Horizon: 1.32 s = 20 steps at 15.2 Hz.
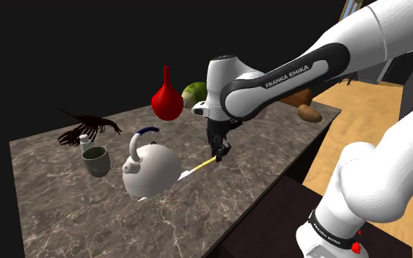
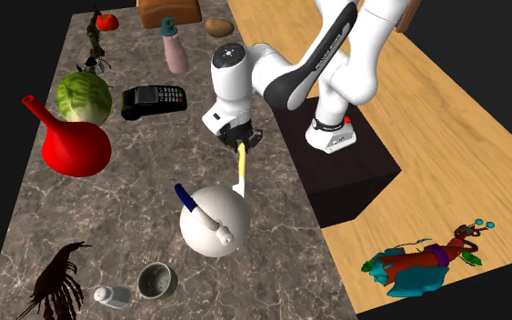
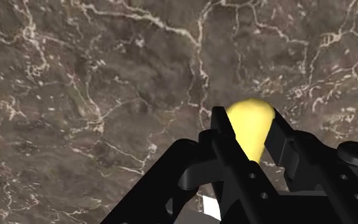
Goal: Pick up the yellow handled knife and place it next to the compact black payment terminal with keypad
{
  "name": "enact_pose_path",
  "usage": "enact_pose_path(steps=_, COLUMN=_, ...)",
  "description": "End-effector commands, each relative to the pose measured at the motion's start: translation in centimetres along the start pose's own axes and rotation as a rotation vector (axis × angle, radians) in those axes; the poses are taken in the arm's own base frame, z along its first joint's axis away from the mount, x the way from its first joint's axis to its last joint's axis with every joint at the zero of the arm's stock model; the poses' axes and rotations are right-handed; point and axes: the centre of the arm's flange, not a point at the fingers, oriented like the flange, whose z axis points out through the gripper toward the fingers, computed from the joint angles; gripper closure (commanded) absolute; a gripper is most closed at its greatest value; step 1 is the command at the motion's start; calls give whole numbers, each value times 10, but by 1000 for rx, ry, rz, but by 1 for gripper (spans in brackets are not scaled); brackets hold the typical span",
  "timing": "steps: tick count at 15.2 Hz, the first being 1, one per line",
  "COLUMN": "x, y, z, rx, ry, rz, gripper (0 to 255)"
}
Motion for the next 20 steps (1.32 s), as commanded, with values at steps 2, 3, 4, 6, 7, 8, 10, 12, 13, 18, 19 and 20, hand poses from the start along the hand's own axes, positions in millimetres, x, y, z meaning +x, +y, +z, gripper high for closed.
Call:
enact_pose_path(steps=2, x=-1, y=0, z=-16, rx=0, ry=0, rz=0, gripper=255)
enact_pose_path(steps=3, x=-1, y=0, z=-22, rx=0, ry=0, rz=0, gripper=255)
enact_pose_path(steps=4, x=-1, y=0, z=-27, rx=0, ry=0, rz=0, gripper=255)
enact_pose_path(steps=6, x=0, y=0, z=-27, rx=0, ry=0, rz=0, gripper=255)
enact_pose_path(steps=7, x=0, y=0, z=-27, rx=0, ry=0, rz=0, gripper=0)
enact_pose_path(steps=8, x=-4, y=-2, z=-14, rx=-10, ry=1, rz=29, gripper=0)
enact_pose_path(steps=10, x=-13, y=-5, z=11, rx=-29, ry=4, rz=86, gripper=0)
enact_pose_path(steps=12, x=-21, y=-9, z=36, rx=-48, ry=6, rz=144, gripper=0)
enact_pose_path(steps=13, x=-24, y=-11, z=44, rx=-55, ry=7, rz=163, gripper=0)
enact_pose_path(steps=18, x=-24, y=-9, z=71, rx=-55, ry=7, rz=163, gripper=0)
enact_pose_path(steps=19, x=-24, y=-9, z=76, rx=-55, ry=7, rz=163, gripper=0)
enact_pose_path(steps=20, x=-24, y=-9, z=81, rx=-55, ry=7, rz=163, gripper=0)
